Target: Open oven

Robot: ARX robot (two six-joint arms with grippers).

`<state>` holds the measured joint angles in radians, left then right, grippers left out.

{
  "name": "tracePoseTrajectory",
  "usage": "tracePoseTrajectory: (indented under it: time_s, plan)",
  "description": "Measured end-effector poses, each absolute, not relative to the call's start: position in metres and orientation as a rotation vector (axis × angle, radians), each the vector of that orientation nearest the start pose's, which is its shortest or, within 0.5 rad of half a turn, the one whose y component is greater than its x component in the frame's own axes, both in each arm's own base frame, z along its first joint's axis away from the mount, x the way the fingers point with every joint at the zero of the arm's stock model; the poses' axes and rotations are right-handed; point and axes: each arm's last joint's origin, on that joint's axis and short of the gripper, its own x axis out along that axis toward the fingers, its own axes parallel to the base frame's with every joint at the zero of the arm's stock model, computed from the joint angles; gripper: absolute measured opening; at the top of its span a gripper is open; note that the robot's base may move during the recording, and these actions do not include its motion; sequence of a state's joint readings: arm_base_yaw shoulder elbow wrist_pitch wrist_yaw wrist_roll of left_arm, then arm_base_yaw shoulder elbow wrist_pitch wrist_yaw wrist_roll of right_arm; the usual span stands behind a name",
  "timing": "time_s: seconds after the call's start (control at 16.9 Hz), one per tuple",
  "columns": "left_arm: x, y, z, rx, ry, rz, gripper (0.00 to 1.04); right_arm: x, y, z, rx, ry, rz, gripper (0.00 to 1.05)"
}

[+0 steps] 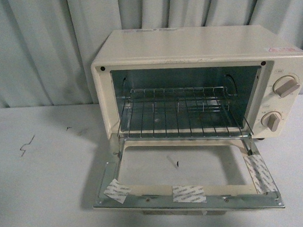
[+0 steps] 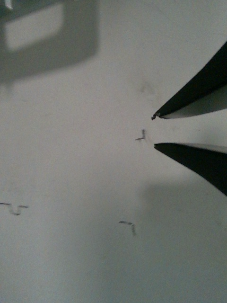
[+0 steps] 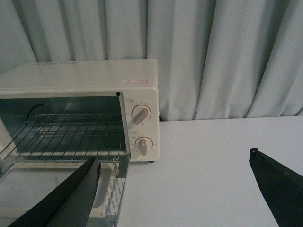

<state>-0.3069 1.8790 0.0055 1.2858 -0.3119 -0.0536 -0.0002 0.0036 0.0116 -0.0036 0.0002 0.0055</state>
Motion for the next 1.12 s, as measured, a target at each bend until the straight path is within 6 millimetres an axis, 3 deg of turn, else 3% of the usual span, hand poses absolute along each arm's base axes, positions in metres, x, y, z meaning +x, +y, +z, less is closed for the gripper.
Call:
tracePoseTrajectory:
  time_s: [0.12,0.35,0.41,0.65,1.12]
  plan:
    - [0.164,-0.036,0.074,0.083,0.415,0.006,0.01,0.097,0.0,0.167,0.006,-0.005,0.0,0.98]
    - [0.164,-0.022,0.142,-0.019,-0.006,0.0,0.02,0.097,0.0,0.167,0.006,-0.004,0.0,0.98]
    - [0.159,-0.018,0.149,-0.021,-0.02,0.002,0.02,0.097,0.0,0.167,0.006,-0.004,0.0,0.98]
    - [0.139,0.0,0.165,-0.018,-0.042,0.015,0.02,0.097,0.0,0.167,0.006,-0.005,0.0,0.98]
    - [0.115,0.0,0.168,-0.018,-0.003,0.0,0.02,0.097,0.0,0.167,0.006,-0.004,0.0,0.98]
